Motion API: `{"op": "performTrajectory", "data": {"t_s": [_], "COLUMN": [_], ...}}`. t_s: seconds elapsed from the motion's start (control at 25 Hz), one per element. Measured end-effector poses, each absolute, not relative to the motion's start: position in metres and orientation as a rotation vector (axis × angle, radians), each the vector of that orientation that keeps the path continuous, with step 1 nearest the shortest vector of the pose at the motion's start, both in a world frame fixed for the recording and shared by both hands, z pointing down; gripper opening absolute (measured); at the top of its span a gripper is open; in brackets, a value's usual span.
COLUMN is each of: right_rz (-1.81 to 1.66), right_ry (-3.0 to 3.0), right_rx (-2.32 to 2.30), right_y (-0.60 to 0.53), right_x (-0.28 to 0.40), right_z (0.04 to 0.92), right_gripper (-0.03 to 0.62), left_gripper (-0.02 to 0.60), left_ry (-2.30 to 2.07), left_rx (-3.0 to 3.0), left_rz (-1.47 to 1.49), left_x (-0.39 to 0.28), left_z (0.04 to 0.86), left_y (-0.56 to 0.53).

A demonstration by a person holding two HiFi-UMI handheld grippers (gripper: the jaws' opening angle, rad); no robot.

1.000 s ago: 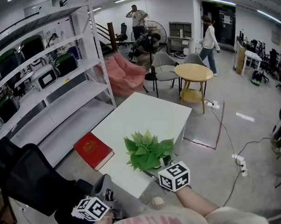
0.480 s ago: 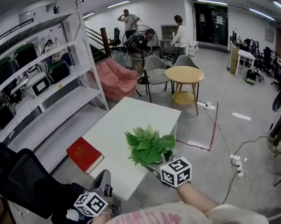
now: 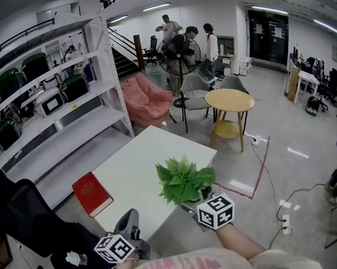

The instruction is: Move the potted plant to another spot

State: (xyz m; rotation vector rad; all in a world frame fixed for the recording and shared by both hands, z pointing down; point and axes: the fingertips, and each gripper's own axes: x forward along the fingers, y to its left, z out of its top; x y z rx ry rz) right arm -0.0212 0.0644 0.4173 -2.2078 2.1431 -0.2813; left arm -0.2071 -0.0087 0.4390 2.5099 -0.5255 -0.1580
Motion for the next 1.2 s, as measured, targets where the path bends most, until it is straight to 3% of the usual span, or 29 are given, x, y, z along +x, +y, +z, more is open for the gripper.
{"op": "performTrajectory", "data": {"t_s": [0.44, 1.2], "right_rz": [-0.252, -0.318], "right_ry": [2.184, 2.127], "right_rx": [-2.179, -2.26], "right_y": [0.087, 0.103], "right_x": [0.065, 0.145], "right_z": [0.422, 0.448], "right_gripper": [0.495, 0.495], "left_gripper": [0.002, 0.002], "left_ry": [-0.557, -0.465], "left_rx": [2.509, 2.463], "left_rz": [-0.185, -0.108], "left_x": [-0.12, -0.026], "left_z": [0.445, 0.474], "left_y": [0.015, 0.021]}}
